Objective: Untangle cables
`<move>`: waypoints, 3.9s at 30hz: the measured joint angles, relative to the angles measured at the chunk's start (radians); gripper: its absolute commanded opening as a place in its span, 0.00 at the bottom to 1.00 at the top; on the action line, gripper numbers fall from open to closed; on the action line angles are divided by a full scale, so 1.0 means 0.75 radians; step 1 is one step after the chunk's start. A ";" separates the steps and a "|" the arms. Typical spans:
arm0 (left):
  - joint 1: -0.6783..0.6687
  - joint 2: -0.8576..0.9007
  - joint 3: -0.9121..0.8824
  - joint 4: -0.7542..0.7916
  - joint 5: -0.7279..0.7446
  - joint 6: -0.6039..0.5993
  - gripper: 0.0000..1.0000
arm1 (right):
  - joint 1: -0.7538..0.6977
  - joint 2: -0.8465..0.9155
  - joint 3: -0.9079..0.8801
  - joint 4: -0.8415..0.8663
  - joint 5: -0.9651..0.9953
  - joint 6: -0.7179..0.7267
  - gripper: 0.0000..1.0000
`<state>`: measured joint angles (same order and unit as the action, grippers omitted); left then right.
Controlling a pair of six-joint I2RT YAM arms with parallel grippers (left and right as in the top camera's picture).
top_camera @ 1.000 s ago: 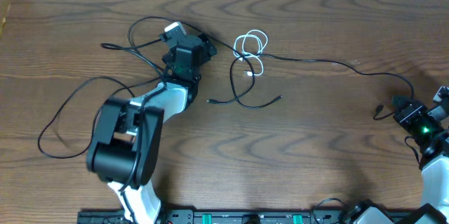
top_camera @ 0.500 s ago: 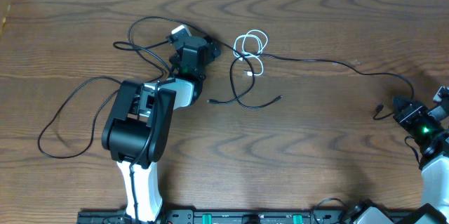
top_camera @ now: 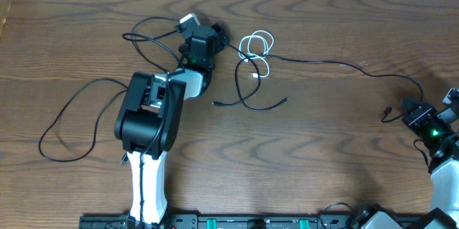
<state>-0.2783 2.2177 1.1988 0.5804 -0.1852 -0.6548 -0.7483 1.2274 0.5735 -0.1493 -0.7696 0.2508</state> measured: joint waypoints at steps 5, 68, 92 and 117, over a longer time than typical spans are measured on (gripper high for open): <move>0.000 0.030 0.046 0.001 0.000 -0.001 0.99 | 0.000 0.000 0.000 0.000 0.004 0.000 0.01; 0.221 -0.672 0.161 -0.155 0.109 0.141 0.08 | 0.000 0.000 0.000 -0.001 0.031 0.000 0.01; 0.361 -0.990 0.161 -0.713 -0.290 0.518 0.08 | 0.000 0.000 0.000 -0.001 0.034 -0.010 0.01; 1.087 -0.909 0.161 -1.051 -0.349 0.390 0.07 | 0.000 0.000 0.000 -0.001 0.034 -0.009 0.01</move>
<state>0.5373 1.5360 1.3197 -0.2077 -0.4473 -0.3626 -0.7483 1.2274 0.5735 -0.1497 -0.7444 0.2440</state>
